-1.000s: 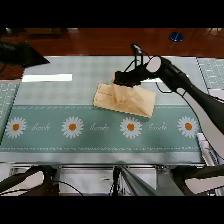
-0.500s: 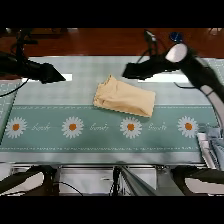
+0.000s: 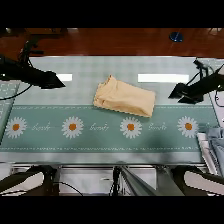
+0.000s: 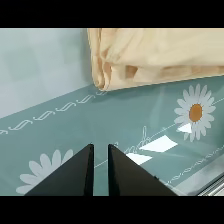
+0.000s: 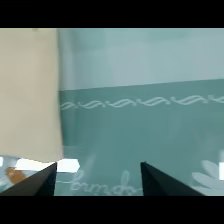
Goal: Fold the shirts.
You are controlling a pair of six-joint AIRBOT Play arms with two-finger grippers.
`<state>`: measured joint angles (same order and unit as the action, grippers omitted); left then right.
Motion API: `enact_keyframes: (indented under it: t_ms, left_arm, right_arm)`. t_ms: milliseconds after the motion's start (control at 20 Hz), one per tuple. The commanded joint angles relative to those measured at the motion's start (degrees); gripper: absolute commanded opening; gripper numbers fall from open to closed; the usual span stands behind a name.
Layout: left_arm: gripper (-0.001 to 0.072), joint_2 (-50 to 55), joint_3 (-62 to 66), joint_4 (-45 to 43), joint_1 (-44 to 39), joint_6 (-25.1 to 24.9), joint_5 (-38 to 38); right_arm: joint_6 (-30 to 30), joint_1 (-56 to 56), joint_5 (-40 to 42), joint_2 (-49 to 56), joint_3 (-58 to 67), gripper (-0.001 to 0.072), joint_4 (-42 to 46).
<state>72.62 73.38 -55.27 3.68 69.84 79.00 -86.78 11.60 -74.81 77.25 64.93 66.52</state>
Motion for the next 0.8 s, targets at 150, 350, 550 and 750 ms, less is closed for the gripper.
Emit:
enact_keyframes:
  t_ms: [150,350,550,750]
  left_arm:
    - [0.0141,0.0,-0.5,-0.3,0.0,0.0,1.5]
    - [0.0141,0.0,-0.5,-0.3,0.0,0.0,1.6]
    - [0.0141,0.0,-0.5,-0.3,0.0,0.0,1.6]
    - [0.014,0.0,-0.5,-0.3,0.0,0.0,1.6]
  right_arm:
    - [5.1,-2.8,16.4,5.2,-14.2,0.0592,-22.5]
    - [6.9,-8.0,21.5,11.4,-14.2,0.0586,-31.6]
    - [10.0,-9.5,22.5,12.4,-13.4,0.0022,-42.4]
    - [17.4,-3.7,9.0,3.7,-4.6,0.0022,-42.8]
